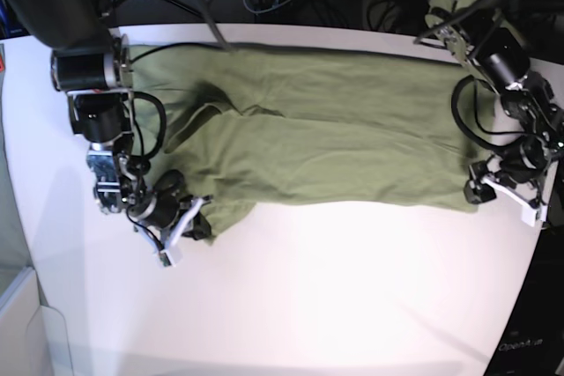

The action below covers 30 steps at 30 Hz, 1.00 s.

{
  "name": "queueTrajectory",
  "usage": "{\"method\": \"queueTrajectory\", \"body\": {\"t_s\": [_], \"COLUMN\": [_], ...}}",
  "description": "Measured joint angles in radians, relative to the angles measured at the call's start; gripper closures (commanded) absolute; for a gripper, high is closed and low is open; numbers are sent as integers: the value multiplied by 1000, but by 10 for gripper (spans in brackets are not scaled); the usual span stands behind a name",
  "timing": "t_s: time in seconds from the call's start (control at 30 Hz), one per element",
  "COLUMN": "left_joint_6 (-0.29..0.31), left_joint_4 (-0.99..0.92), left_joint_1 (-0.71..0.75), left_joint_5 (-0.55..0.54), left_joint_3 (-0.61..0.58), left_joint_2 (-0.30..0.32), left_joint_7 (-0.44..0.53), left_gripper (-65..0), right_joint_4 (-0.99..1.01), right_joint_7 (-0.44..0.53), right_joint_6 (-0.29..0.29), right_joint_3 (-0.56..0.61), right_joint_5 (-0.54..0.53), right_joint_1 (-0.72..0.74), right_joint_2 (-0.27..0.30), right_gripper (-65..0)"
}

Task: Fold the T-shirt properly
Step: 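Grasp the hem corners with the left and right grippers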

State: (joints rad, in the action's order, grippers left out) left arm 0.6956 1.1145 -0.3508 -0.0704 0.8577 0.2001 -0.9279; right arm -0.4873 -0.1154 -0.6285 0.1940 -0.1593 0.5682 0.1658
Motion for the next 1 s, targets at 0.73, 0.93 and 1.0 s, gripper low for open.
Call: {"method": "queueTrajectory", "body": {"t_s": [0.73,0.93,1.0], "left_joint_6": [-14,-14,-13], "left_joint_4": [-188,-290,-320], "left_joint_1": [-58,-93,-105], "left_joint_5": [-1,127,130], "left_joint_3": [-62,-62,-56], "left_joint_2": [33,24,25], "left_joint_7": [222,267,305], "left_gripper": [-509,-509,-509], "right_joint_4": [0,0,0], "right_joint_7": [-7,-11,-11], "right_joint_6": [-3,-4,-3], "right_joint_3": [1,1,1], "right_joint_5": [0,0,0], "right_joint_1": [2,2,2], "right_joint_2": [9,11,11], "right_gripper": [-6,-6,-6]}}
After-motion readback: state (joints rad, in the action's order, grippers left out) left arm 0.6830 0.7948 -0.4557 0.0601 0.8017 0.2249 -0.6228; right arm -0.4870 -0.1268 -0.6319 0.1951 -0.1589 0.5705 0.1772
